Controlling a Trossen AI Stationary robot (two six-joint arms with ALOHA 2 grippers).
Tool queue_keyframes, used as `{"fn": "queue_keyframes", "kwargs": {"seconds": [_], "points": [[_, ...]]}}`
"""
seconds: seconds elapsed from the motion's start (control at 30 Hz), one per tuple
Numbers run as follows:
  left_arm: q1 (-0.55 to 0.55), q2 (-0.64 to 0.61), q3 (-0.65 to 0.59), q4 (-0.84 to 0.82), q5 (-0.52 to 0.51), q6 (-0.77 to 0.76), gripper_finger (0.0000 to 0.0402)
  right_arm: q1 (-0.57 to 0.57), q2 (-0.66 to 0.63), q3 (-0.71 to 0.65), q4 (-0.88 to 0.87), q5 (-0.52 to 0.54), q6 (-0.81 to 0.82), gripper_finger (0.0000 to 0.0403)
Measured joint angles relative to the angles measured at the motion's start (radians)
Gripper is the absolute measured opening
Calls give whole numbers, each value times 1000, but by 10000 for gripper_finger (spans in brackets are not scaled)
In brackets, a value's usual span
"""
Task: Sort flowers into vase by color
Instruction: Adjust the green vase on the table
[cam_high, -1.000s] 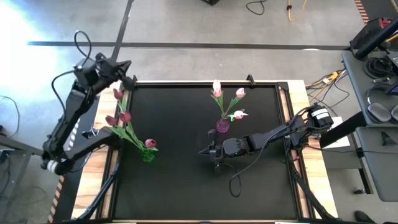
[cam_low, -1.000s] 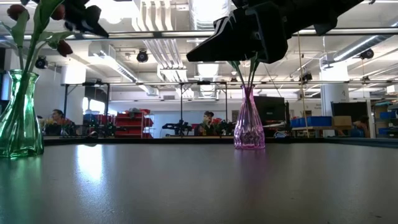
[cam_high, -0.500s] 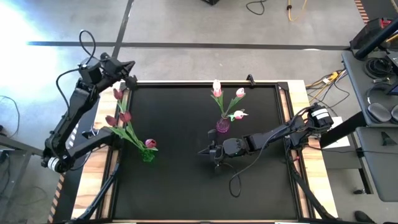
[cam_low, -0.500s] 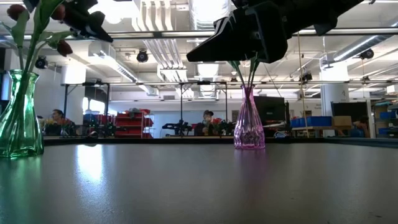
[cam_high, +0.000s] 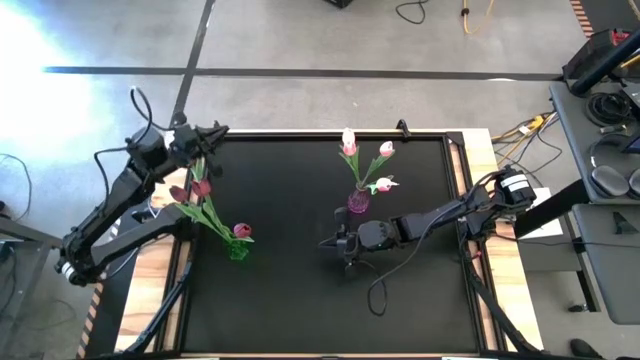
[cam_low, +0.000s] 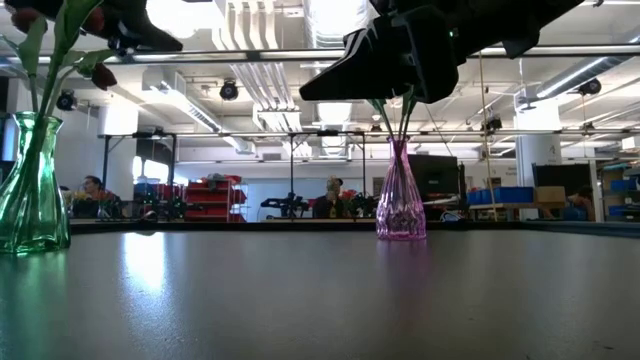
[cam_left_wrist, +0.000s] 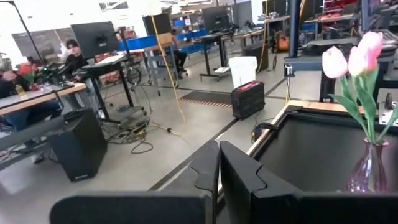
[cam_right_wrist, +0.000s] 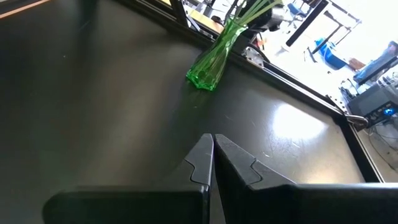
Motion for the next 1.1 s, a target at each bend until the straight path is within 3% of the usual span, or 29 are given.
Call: {"fn": "queue_keyframes", "kwargs": {"seconds": [0.2,0.4,0.63,0.87,1.1], "points": [[-106,-87,-33,-9,-127,6,0,-2,0,0,0,0,6,9],[-113,-171,1,-148,-126,2,0,-2,0,0,-1,0,5,9],[-113,-311,33,-214,32,-36,0,-2,0,0,-1,0,6,9],[-113,-455,46,-262,113,-78,0,-6,0,0,-1,0,14,9],[-112,-495,23,-261,189,-111,0,-7,0,0,-1,1,14,9]]}}
